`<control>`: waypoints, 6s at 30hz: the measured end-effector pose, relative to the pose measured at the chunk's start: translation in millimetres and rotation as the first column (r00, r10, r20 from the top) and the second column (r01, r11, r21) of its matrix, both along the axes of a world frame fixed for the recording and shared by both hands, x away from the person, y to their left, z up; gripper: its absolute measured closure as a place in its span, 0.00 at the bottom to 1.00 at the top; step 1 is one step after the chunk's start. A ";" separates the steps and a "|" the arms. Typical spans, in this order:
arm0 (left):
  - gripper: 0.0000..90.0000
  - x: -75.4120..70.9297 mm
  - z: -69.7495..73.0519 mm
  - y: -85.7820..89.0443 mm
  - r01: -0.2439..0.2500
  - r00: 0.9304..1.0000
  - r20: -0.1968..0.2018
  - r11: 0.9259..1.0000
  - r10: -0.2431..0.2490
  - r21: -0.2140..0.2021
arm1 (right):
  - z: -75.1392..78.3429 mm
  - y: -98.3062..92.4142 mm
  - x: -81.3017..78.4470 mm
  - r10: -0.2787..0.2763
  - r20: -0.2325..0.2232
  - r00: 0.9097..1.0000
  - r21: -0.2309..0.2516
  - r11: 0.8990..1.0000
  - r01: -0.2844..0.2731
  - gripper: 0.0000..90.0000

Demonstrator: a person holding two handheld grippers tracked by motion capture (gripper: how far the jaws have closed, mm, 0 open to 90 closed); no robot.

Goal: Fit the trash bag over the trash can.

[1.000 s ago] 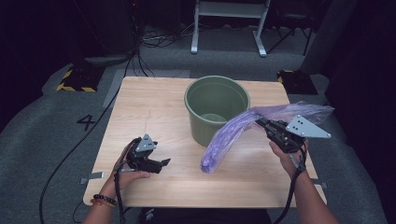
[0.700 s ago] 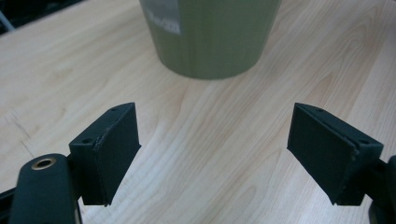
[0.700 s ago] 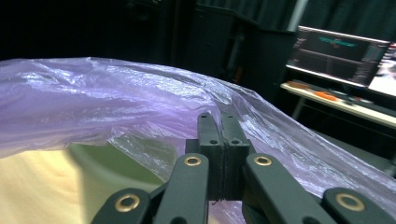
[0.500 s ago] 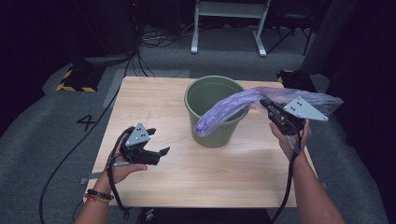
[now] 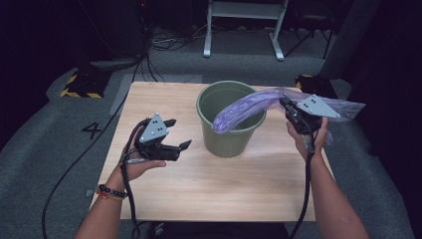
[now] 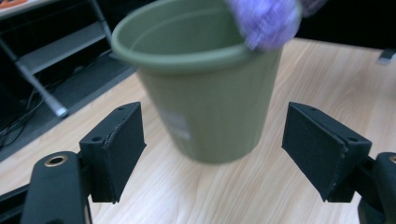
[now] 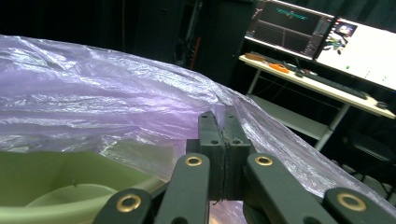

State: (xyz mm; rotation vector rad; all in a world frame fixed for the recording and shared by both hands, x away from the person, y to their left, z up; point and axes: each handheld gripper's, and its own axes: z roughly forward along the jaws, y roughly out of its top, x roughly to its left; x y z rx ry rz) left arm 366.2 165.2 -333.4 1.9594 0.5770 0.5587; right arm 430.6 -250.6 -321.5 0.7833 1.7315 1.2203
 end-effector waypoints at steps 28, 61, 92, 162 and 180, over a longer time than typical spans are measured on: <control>0.23 63.0 46.4 -97.5 0.129 0.992 -0.004 0.990 -0.129 0.047 | 4.4 17.5 10.0 -0.018 -0.017 1.000 -0.087 0.996 0.017 0.99; 0.74 80.0 27.2 -140.4 0.080 0.997 -0.009 0.981 -0.080 0.176 | 3.3 71.4 -14.7 0.187 0.019 0.982 -0.254 0.951 -0.177 0.95; 1.00 85.9 13.6 -106.8 0.023 1.000 -0.011 0.988 -0.022 0.150 | -15.7 4.4 -38.9 0.090 0.004 0.996 -0.255 0.963 -0.086 0.37; 1.00 44.3 10.6 -76.4 0.083 0.994 0.059 0.992 -0.088 0.092 | 6.2 5.7 -60.2 0.256 0.016 0.966 0.016 0.966 -0.257 0.40; 0.36 26.1 12.8 -67.0 0.068 0.996 0.060 0.998 -0.069 0.016 | 10.0 24.0 -59.7 0.377 -0.018 0.926 -0.045 0.925 -0.378 1.00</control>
